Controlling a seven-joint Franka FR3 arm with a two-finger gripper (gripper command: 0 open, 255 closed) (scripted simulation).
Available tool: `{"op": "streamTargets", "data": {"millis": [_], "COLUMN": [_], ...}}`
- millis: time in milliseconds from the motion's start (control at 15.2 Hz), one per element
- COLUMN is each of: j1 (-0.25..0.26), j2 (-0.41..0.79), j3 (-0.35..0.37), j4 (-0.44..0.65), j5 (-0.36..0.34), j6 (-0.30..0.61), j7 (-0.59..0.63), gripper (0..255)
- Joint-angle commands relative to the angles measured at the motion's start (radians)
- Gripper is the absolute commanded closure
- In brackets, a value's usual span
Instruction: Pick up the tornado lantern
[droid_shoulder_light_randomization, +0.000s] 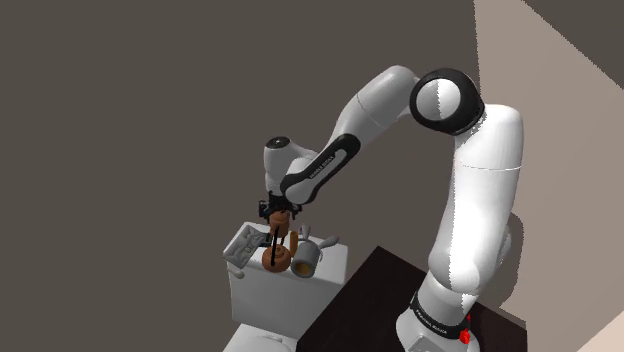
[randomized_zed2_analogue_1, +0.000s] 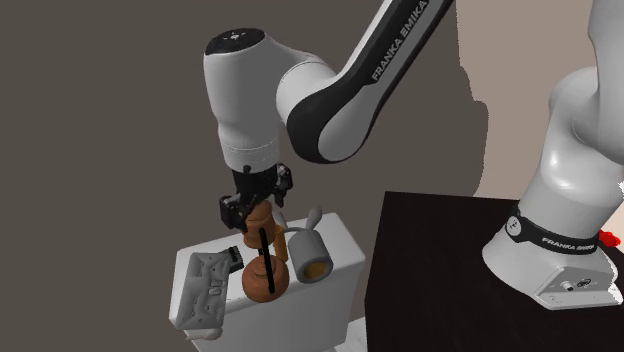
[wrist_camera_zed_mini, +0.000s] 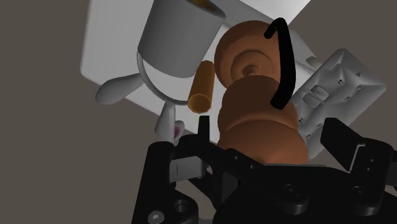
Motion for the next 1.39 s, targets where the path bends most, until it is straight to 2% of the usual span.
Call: {"op": "streamTargets", "data": {"millis": [0,264,330,924,1320], "j1": [0.005,0.013,0.014,0.013,-0.004], "j2": [0.025,0.056,0.057,0.056,-0.014], "j3": [-0.009,-0.022,-0.022,-0.022,0.006], "j4": [0.005,0.008,0.009,0.008,0.004], "j5": [-0.022,-0.049,-0.049,-0.049,0.014], "j6": [0.018,0.041,0.04,0.041,-0.015], "j7": [0.019,0.043,0.043,0.043,-0.013], "gripper": [0,0,255,255,255]}}
